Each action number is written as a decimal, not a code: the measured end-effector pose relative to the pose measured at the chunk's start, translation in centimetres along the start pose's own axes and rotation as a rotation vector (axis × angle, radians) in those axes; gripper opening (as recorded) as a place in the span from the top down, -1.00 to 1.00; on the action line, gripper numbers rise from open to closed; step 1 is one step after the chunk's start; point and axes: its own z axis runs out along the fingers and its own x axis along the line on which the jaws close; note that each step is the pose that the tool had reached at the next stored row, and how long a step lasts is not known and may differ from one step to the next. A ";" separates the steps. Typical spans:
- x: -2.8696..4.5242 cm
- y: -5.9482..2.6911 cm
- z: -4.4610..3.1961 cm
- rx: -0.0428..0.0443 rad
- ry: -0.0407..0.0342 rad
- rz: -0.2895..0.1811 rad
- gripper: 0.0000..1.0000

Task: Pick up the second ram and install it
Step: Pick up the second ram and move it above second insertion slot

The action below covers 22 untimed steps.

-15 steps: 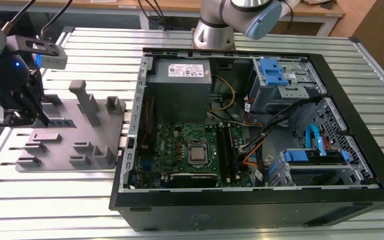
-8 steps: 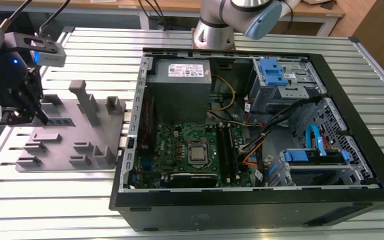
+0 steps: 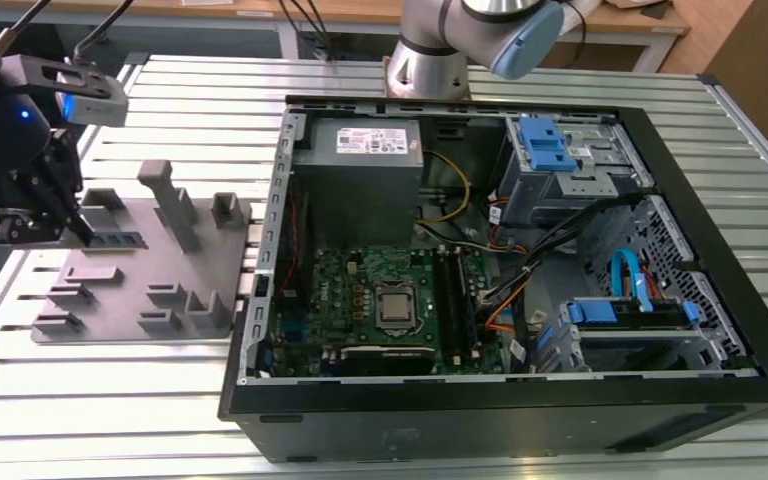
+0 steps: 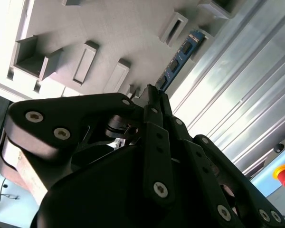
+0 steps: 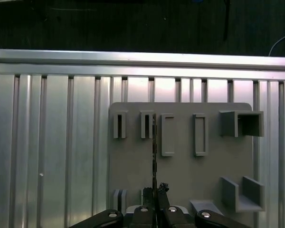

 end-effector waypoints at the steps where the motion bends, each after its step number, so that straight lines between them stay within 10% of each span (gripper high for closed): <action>1: 0.00 0.00 -0.08 0.0000 0.0001 0.000 0.72; 22: -0.08 0.03 -2.45 0.0000 0.0000 0.000 0.72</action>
